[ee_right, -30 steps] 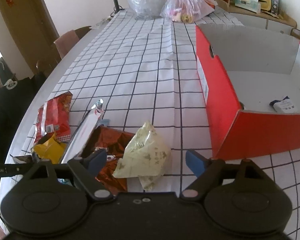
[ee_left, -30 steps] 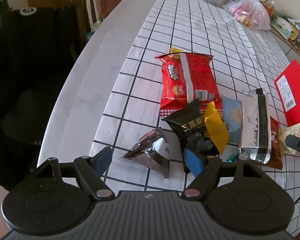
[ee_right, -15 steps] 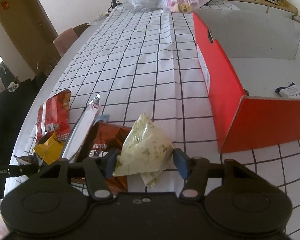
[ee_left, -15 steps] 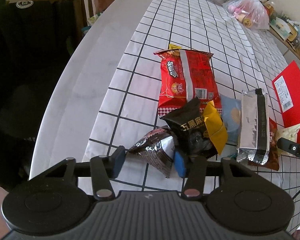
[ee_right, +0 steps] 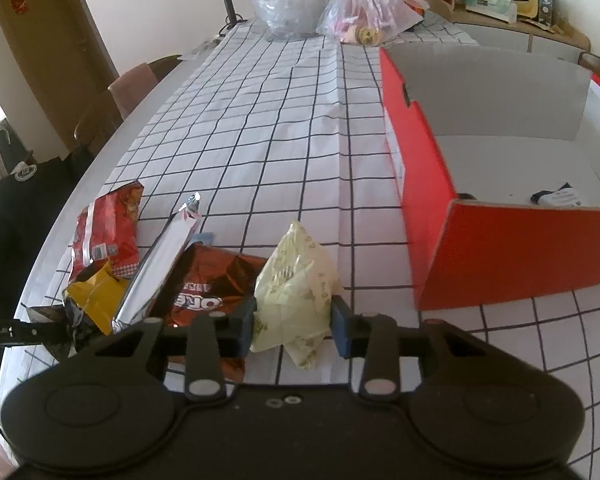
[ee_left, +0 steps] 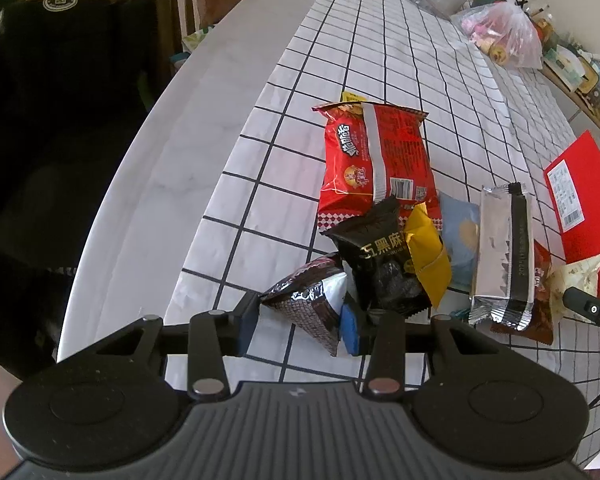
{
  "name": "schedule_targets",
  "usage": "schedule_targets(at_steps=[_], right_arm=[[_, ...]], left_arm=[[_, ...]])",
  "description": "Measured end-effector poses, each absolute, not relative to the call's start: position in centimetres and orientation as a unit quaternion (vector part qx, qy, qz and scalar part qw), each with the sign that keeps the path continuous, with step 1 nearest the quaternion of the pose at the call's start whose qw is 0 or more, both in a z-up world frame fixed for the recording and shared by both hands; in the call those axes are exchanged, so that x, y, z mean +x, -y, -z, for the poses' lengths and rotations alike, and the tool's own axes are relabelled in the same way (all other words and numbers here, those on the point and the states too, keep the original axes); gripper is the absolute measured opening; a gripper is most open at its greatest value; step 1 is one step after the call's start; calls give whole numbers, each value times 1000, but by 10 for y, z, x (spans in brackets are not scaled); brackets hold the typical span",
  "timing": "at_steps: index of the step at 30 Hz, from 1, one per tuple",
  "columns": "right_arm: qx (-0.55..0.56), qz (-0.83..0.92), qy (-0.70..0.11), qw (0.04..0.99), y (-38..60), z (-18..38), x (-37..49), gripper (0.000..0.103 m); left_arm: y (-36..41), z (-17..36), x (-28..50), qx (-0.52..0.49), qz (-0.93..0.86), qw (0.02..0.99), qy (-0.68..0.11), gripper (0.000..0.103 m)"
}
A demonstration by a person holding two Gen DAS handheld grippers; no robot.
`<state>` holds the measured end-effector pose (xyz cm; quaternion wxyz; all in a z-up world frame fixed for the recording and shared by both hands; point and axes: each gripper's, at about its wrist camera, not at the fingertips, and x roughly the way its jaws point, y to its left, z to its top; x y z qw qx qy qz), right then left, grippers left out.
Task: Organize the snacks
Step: 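Carry both held snacks over the red box and lower them inside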
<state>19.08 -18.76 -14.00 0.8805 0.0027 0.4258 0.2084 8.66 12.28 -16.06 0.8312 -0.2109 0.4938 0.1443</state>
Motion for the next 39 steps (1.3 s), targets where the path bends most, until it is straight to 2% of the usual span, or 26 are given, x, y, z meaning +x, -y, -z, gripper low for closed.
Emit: schedule_targets(at_steps=[5,18,27,39], right_arm=[[18,-207,-416,885,200,130,183,36],[25,-223,-383,896,226,78,157,36],[31,-220,-342,913,257,40,152,36],[28,-205,-329,921,307,21,168,36]], left_arm=[[-122,150,77,-229,-138,833,-485,41],[-79,91,80,-201,-82,867,-448,41],[-33,55,97,-171,-33,889,-424,41],[54,22,141,-119,39,907,-403,42]])
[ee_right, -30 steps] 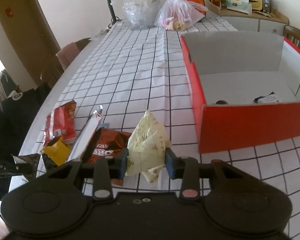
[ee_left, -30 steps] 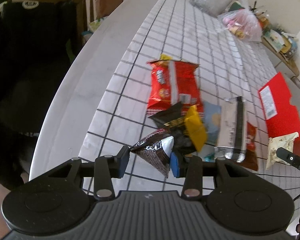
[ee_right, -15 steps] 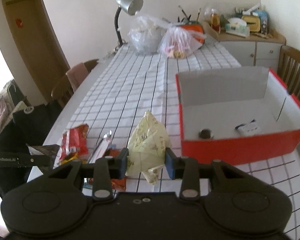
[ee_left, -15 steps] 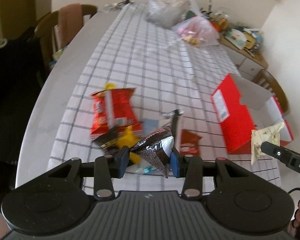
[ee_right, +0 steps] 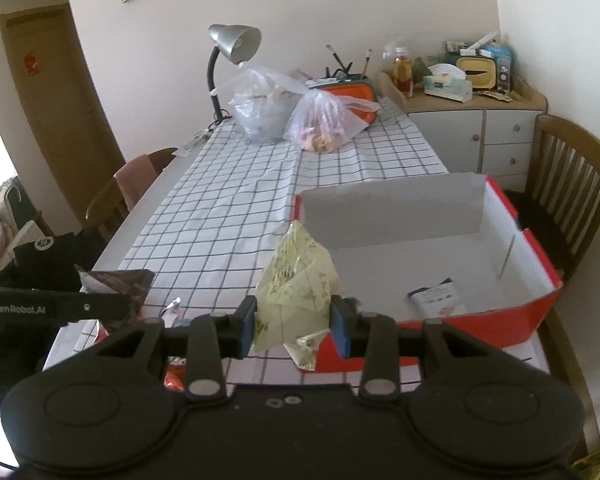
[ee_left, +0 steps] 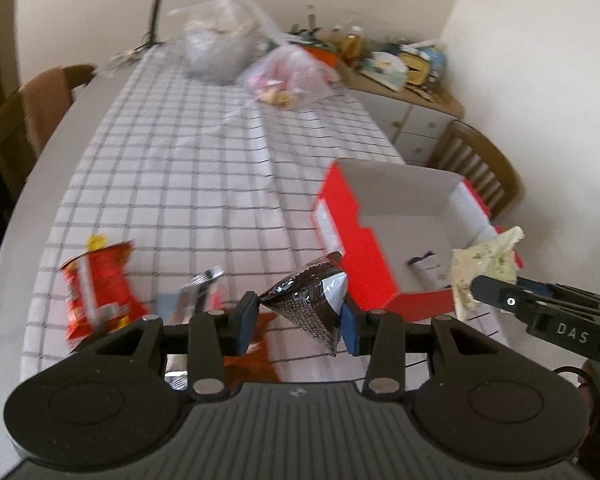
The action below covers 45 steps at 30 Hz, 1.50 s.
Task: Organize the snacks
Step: 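Carry both held snacks over the red box and lower them inside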
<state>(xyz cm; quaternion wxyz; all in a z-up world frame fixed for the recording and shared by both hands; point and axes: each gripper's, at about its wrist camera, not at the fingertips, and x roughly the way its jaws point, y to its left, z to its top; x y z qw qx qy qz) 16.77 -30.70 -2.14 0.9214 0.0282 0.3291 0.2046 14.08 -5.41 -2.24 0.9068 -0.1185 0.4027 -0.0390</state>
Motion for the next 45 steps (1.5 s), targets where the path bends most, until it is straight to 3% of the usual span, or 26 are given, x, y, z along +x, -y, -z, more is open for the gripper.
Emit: schedule_targets(at_steps=[12,22,45], right_arm=[[22,-182,-330,926,363,16,204,36],[6,-157,-367,917,401,43,261,36],[-84,-176,-456,868,390,105,348,36]], left_arm=[[134,20,197,-83,64,904,-415,42],[188,38,249,-51,61,895,-438,42],[225,99,349,-25,32,850,-525,43]])
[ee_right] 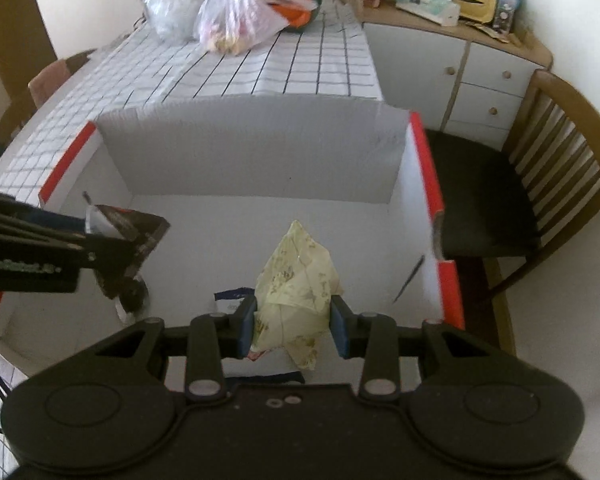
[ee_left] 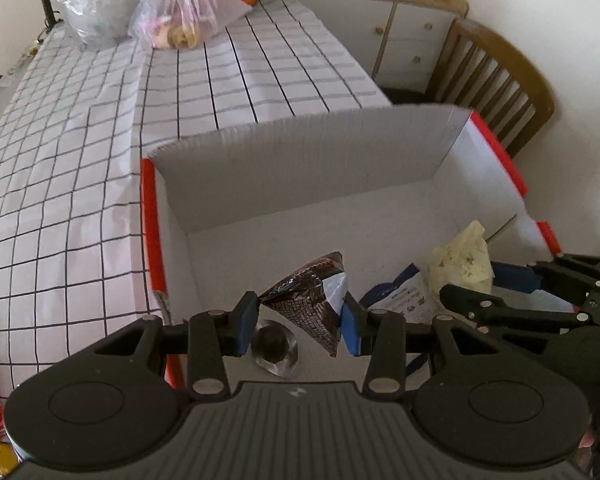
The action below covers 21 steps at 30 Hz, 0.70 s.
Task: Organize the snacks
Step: 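Carry both held snacks over the red box and lower them inside, then open both tools to release the snacks and withdraw from the box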
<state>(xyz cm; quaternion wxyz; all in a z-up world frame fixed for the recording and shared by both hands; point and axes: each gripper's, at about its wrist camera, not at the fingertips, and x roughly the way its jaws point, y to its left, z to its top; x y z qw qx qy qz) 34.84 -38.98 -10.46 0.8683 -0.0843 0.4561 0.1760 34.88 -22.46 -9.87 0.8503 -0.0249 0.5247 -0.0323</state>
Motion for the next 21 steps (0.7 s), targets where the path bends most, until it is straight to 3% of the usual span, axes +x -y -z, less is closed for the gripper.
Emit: schedule_targets(at_steps=[9,21], right_arm=[[-98,-178,-460,864,385,108,351,37],[-88,-171,-455,869,388,103,346,49]], left_arm=[[237,117,360,-7,30,833,-553,43],[237,116,354,-15,34,835,-550,47]])
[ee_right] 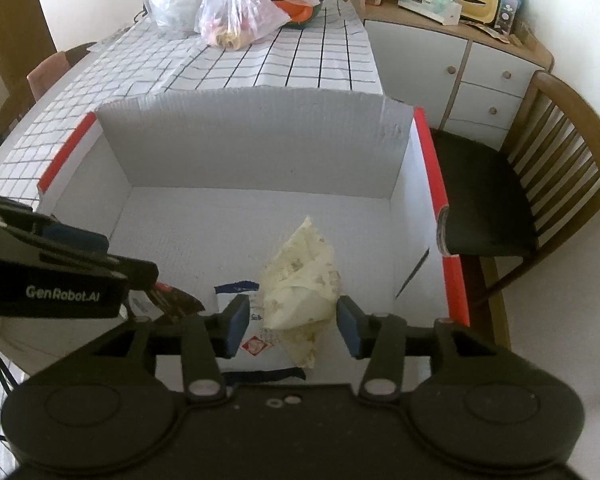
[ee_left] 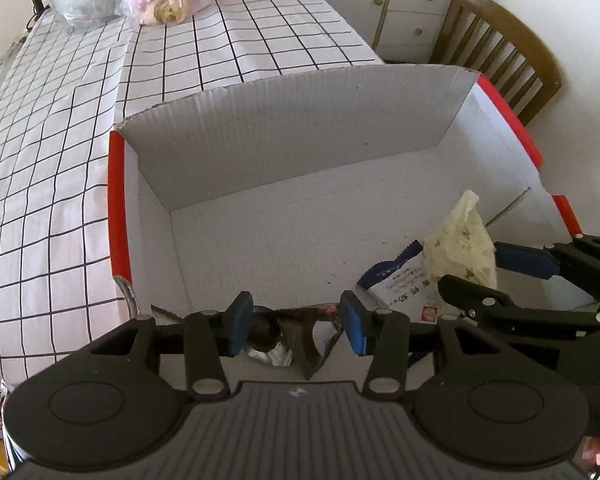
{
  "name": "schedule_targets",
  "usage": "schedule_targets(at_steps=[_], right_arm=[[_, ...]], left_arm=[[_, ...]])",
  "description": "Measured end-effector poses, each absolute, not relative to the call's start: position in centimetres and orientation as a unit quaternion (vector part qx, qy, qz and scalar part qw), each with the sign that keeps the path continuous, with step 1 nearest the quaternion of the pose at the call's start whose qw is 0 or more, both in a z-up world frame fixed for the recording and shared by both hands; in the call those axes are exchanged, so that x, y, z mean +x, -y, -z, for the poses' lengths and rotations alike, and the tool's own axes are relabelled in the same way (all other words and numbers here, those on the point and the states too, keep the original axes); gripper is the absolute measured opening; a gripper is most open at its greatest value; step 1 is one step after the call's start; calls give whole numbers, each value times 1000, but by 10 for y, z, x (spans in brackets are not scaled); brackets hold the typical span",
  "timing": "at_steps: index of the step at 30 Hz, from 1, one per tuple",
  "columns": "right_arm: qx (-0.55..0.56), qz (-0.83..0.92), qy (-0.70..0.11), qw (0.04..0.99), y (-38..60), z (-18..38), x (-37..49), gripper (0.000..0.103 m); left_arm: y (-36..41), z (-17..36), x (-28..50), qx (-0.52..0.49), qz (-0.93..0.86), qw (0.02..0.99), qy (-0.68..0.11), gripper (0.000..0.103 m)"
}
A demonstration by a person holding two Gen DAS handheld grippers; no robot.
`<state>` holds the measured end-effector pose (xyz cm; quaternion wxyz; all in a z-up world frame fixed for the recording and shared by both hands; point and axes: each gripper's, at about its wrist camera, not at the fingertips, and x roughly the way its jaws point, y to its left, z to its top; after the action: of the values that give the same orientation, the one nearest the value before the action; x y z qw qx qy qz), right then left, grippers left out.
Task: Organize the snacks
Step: 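Open both tools to release the snacks and withdraw from the box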
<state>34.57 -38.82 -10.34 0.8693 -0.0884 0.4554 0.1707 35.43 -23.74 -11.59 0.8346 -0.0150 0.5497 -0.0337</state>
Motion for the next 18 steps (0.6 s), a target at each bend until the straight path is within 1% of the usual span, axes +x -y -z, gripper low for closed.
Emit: schedule_targets(at_steps=[1,3,4,5,9,12,14,18], right_arm=[[-87,-171,-453,871,389,102,344,51],[-82,-173,-447,874,389,96,341,56],[-79,-173,-443,876,389,93,338,59],[-76,-175,-439,878,389,90,336,62],[-70,-182,-425,884,388,77,326,65],[-65,-190,-415,887,386,68,317,72],[-61,-196,-407,890,384,62,309,77],[-58,-207,-392,894,377,49,294,79]], left_arm=[[237,114,352,-16,36,836,-548,47],[236,110,348,-21,40,839,-542,50],[236,108,345,-23,41,841,-539,55],[235,105,342,-25,41,843,-535,57],[226,95,331,-35,46,851,-521,57],[217,87,319,-43,47,859,-508,57],[211,81,311,-49,45,864,-500,61],[199,70,295,-55,42,873,-482,62]])
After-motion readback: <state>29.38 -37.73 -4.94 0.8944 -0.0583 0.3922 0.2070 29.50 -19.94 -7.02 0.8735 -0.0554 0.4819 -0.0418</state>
